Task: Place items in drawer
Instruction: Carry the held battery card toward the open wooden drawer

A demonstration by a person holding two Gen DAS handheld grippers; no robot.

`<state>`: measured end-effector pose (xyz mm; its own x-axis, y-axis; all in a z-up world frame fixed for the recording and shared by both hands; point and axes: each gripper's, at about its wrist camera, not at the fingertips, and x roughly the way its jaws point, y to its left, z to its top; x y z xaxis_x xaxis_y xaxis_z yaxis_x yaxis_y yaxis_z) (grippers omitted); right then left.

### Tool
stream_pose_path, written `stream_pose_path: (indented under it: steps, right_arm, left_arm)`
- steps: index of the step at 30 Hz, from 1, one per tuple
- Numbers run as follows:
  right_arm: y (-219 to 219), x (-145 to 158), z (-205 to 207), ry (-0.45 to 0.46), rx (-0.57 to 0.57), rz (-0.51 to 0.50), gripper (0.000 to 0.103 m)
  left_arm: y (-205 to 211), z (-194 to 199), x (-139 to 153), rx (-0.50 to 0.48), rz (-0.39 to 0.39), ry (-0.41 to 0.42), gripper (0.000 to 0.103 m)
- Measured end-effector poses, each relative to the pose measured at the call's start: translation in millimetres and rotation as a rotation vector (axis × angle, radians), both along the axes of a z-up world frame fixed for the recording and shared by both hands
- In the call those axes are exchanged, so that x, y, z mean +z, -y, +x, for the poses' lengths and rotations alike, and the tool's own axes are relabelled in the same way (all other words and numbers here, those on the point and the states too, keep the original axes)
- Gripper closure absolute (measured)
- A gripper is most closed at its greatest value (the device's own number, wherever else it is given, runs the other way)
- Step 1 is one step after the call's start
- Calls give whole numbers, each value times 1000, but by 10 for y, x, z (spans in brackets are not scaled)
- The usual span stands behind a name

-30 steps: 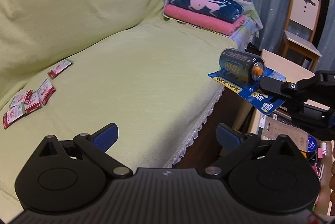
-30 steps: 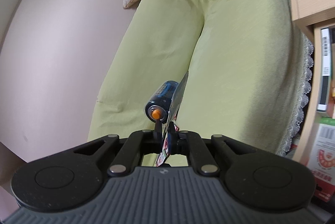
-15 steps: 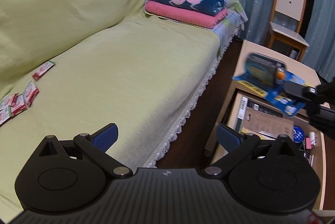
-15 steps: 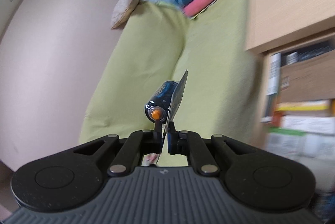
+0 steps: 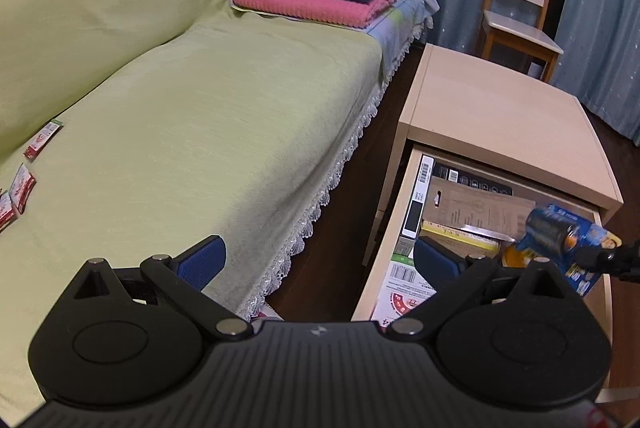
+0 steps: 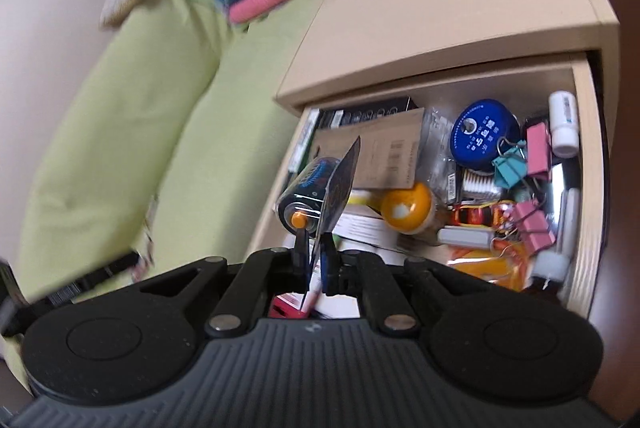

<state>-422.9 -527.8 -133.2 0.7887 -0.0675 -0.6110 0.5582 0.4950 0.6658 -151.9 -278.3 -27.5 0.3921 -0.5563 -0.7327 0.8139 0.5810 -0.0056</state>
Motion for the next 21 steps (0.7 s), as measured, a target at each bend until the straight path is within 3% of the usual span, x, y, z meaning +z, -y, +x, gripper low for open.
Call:
stream_pose_path:
  steps: [4,9,12,15,18,21]
  right_arm:
    - [-57,32,190,-108,189,-189,100]
    - [-229,94,527,-246,470,-522,103]
    - [-351,126,594,-271,607,-663,103]
    - [-417,146,533,-223,714,-702,102]
    - [-520,162,501,-229,752,-724,102]
    - [-462,148,536,-247,701,-639,100]
  left_arm:
    - [-5,2,-23,14,13,-2,2]
    - [-32,16,-67,32,26,-6,2]
    - [-47,5,-75,38,29,-6,2]
    - [-59,8,-78,41,31,-6,2]
    - [-57,18,-92,41,34,-8,2]
    - [-73,26,-107,37,36,-10,2]
